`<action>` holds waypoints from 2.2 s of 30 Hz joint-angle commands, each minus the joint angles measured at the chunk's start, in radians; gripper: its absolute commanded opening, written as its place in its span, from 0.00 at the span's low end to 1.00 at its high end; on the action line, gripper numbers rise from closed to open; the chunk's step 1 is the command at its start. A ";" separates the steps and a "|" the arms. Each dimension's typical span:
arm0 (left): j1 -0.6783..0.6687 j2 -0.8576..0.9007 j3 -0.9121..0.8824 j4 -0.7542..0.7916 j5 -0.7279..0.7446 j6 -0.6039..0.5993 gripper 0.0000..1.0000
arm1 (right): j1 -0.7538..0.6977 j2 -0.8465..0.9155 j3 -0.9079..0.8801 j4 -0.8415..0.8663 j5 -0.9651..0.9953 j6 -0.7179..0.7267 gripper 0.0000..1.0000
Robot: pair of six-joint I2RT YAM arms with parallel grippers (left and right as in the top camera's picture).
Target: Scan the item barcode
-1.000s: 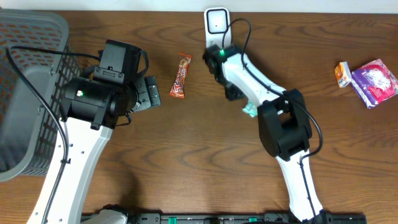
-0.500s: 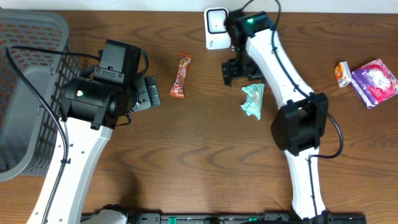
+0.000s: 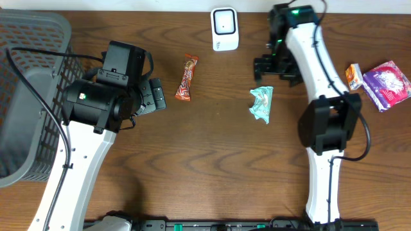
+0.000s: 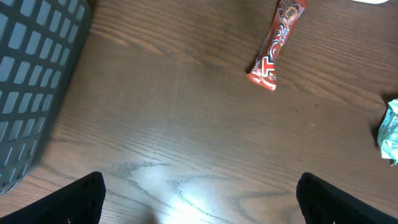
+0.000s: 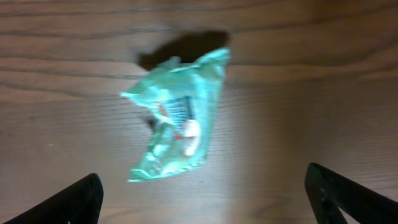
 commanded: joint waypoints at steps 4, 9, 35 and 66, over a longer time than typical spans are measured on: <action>0.000 0.000 -0.001 0.000 -0.012 0.010 0.98 | -0.061 -0.025 -0.034 -0.006 -0.184 -0.173 0.87; 0.000 0.000 -0.001 0.000 -0.012 0.010 0.98 | -0.061 -0.025 -0.057 -0.002 -0.190 -0.178 0.73; 0.000 0.000 -0.001 0.000 -0.012 0.010 0.98 | 0.053 -0.025 -0.406 0.304 -0.195 -0.008 0.06; 0.000 0.000 -0.001 0.000 -0.012 0.010 0.98 | 0.157 0.004 -0.202 1.298 -0.046 0.418 0.01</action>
